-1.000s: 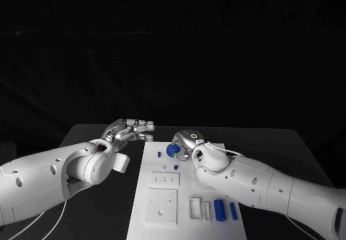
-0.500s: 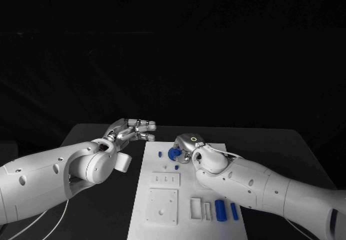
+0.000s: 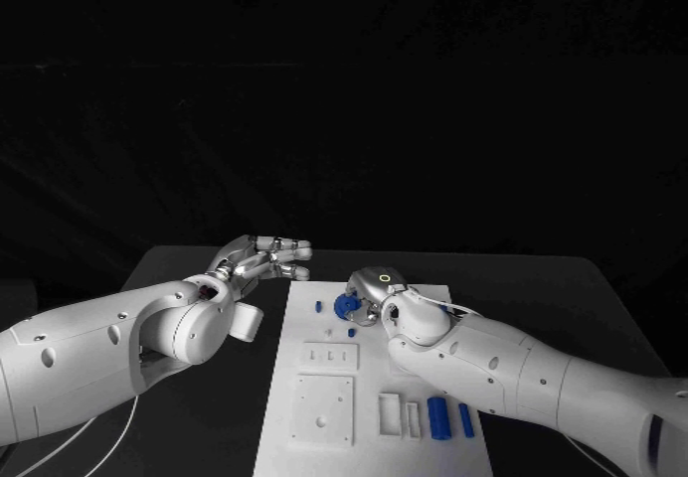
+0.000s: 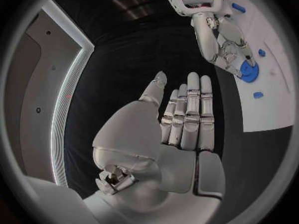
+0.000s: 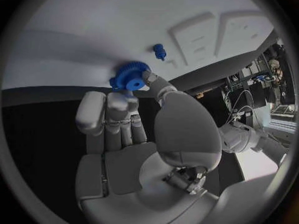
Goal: Assemble the parts on the task board
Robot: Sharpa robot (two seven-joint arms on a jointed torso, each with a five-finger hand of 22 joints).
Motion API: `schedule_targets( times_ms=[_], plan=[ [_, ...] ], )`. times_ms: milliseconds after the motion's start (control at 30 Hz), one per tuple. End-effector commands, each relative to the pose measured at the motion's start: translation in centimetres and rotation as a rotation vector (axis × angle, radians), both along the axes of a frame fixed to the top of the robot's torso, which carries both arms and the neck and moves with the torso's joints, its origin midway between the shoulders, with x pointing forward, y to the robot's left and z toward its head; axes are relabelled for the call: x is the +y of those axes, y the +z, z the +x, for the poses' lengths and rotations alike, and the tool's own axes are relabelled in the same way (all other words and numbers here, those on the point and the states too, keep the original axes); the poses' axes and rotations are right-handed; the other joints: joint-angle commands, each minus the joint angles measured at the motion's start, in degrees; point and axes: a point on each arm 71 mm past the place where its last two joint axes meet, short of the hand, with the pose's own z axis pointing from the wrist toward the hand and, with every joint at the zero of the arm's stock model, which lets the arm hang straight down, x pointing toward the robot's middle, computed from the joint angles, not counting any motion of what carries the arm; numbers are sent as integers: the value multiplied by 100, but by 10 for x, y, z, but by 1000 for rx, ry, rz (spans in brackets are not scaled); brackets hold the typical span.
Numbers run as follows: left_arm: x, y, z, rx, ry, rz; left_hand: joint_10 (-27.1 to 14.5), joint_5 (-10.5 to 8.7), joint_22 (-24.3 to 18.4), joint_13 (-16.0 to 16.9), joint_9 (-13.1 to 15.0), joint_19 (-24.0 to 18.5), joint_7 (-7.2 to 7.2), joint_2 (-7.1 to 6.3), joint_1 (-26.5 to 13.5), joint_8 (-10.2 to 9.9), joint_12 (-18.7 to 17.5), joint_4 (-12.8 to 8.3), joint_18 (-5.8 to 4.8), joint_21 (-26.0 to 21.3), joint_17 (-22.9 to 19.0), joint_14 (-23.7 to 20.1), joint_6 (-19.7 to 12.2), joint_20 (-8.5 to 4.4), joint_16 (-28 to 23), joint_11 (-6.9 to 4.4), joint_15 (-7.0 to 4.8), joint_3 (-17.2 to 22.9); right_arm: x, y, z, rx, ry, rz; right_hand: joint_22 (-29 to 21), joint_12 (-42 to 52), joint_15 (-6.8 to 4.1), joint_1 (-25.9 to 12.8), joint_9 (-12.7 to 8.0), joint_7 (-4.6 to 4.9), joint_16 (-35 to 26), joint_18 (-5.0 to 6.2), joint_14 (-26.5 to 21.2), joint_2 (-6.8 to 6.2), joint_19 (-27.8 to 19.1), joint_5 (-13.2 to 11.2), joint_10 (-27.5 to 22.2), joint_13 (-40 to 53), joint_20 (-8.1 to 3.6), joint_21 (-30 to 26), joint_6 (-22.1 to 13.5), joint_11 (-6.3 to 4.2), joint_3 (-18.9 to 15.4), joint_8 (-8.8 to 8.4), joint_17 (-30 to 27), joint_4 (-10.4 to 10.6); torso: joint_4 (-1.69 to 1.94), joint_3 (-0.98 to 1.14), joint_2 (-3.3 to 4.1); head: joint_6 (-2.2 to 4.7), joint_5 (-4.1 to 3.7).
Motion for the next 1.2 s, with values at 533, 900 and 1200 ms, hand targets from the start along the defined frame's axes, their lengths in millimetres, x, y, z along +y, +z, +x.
schedule_targets(
  times_ms=[533,900,1200],
  plan=[
    [-3,1,0,-4,-19,-4,-30,-11,-5,10,8,-24,-15,-6,28,-17,6,27,13,24,-6,-30,-35,18,19,-4,11,-10,-3,-9,1,59,-11,5,786,-46,53,-386,-37,-6,-59,-20,-17,-1,192,-351,-69,-158,53,-78,-129,41,-692,-4,-27,955,-10,5,1,3,6],
    [0,1,0,-4,-12,-3,-30,-11,-5,10,8,-24,-15,-6,28,-17,6,27,13,24,-6,-30,-35,18,19,-4,11,-10,-10,-3,-5,39,-12,40,792,-4,44,-386,-37,-22,-27,-24,-12,-17,204,-289,-32,-139,44,-49,-67,30,-744,-5,-2,1101,-25,12,0,4,9],
    [3,1,-1,-4,-6,-2,-30,-11,-5,10,8,-24,-15,-6,28,-17,6,27,13,24,-6,-30,-35,18,19,-4,11,-10,-23,0,-8,32,-24,54,792,-6,43,-395,-36,-28,-22,-25,-12,-44,203,-300,-32,-142,43,-48,-51,28,-759,-3,1,1156,-47,38,6,19,8]
  ],
)
